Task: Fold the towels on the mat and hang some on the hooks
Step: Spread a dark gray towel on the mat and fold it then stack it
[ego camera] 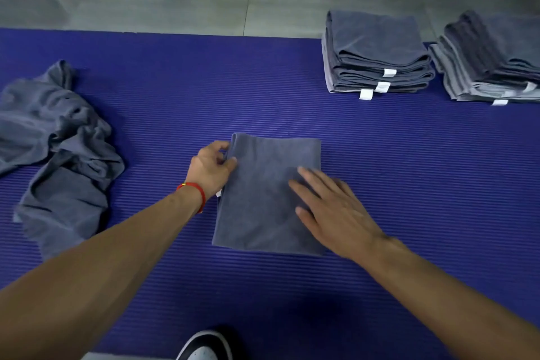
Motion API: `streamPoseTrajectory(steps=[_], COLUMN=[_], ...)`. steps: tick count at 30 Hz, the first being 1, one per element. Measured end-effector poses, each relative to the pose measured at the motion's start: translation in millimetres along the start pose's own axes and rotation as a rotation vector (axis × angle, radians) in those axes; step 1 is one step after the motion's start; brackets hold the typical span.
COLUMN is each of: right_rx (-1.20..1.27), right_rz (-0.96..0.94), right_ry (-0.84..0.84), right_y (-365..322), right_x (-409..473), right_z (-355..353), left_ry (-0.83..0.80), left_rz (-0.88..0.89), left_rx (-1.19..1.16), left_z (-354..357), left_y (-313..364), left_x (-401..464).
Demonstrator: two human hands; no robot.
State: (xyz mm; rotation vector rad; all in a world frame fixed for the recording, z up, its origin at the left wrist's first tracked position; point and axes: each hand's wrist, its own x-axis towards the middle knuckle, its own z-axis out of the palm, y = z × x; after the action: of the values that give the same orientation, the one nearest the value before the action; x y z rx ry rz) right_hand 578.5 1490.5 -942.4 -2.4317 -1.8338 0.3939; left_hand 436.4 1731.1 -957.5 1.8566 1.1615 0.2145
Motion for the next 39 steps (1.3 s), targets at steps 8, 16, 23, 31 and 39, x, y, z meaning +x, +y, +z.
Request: streamPoseTrajectory(steps=[8, 16, 23, 31, 39], right_rx=[0.061, -0.038, 0.736, 1.057, 0.914], right_rz=[0.160, 0.593, 0.733, 0.941, 0.995], right_ry=[-0.251, 0.085, 0.040, 0.554, 0.260], right_y=[36.9, -14.1, -42.6, 44.0, 78.1], right_x=[45.5, -13.4, -27.3, -15.1, -22.2], right_z=[9.1, 29.7, 15.8, -28.1, 3.6], left_ry=[0.003, -0.141, -0.451, -0.755, -0.452], left_rz=[0.001, 0.435, 0.409, -0.181, -0.211], left_rx=[-0.073, 0.557, 0.948, 0.096, -0.037], left_z=[-2.1, 2.8, 7.8, -3.3, 40.3], left_y=[2.3, 13.8, 55.3, 72.9, 35.8], left_x=[22.1, 47.6, 73.9, 40.5, -6.8])
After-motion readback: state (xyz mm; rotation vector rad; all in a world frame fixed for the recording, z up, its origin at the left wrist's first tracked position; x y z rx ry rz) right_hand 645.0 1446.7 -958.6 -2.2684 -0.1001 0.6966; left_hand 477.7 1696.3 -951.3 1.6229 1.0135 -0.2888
